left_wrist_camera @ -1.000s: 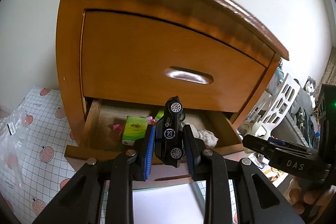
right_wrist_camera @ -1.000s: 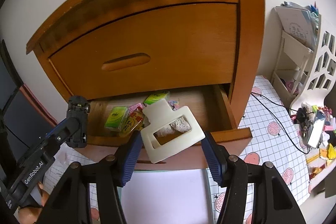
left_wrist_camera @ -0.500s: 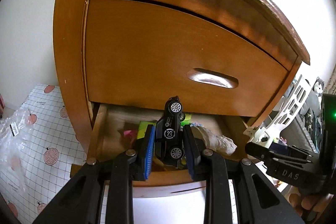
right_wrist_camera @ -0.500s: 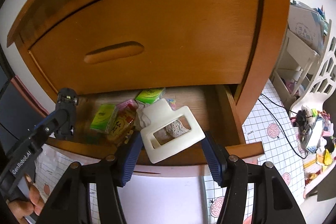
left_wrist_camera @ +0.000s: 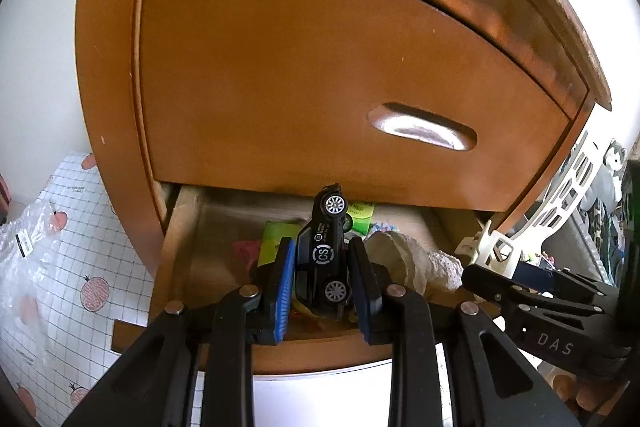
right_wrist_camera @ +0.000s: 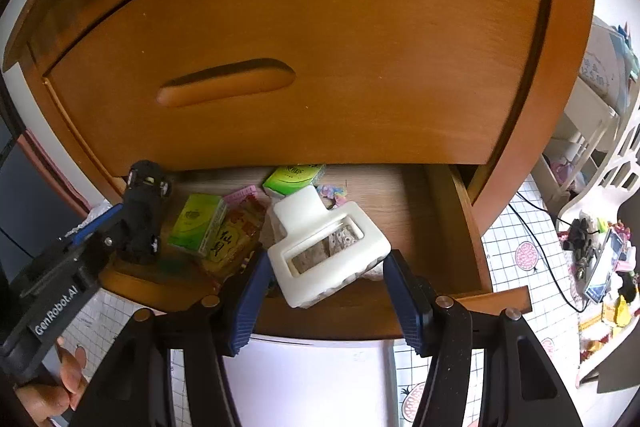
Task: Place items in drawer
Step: 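Open the right tool inside the drawer while the left tool releases the toy car, then push the drawer front shut with both open tools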
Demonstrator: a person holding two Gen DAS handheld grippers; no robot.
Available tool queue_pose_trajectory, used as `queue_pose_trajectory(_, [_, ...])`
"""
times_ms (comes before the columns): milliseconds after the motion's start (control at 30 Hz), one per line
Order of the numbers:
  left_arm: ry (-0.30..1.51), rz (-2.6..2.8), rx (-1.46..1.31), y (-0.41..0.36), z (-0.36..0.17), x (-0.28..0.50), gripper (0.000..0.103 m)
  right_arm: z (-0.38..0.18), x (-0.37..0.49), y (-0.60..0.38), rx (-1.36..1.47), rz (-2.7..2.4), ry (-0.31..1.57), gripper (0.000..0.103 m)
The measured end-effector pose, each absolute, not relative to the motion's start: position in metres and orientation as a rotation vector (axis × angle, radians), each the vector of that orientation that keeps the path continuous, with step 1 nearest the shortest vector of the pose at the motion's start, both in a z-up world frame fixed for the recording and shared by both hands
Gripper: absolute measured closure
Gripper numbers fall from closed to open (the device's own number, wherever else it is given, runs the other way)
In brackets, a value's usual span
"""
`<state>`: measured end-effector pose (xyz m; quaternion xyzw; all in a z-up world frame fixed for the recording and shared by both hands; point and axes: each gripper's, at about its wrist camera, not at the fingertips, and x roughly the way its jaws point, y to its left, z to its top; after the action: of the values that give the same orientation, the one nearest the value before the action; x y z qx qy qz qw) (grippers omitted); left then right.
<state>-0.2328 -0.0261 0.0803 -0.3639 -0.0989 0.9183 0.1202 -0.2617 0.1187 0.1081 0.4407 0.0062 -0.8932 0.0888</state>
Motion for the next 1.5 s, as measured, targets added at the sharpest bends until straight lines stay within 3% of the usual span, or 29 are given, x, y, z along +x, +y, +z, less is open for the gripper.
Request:
queue_pose_trajectory(300, [-0.299,2.664,-1.076,-0.024,0.077,-0.227,0.072,0.108,-0.262,0.114,1.304,-2.644,0.029,0.041])
queue_pose_trajectory(400, [-0.307,2.666,-1.072,-0.022,0.077,-0.226,0.062,0.110,-0.261,0.114,1.296,-2.641,0.026,0.040])
queue_pose_trajectory(467, [-0.319,2.668,-1.066,-0.021,0.079,-0.217,0.058,0.112,-0.260,0.114,1.287,-2.641,0.028,0.033])
queue_pose_trajectory(600, [-0.350,2.673,-1.066,-0.033,0.083,-0.219,0.045,0.112,-0.261,0.113,1.280,-2.642,0.030,0.032])
queue_pose_trajectory(700, [-0.364,2.676,-1.074,-0.036,0.083,-0.219,0.037,0.111,-0.259,0.115,1.281,-2.652,0.030,0.019])
queue_pose_trajectory(1167, [-0.450,2.683,-1.076,-0.050,0.083,-0.198,0.036,0.104,-0.250,0.134,1.275,-2.707,0.123,0.016])
queue_pose_trajectory(1233, [-0.452,2.703,-1.046,-0.053,0.084,-0.186,0.027,0.102,-0.247,0.140,1.264,-2.716,0.106,0.016])
queue_pose_trajectory(1500, [-0.483,2.757,-0.994,-0.059,0.068,-0.153,0.025,0.092,-0.208,0.162,1.180,-2.752,0.051,0.016])
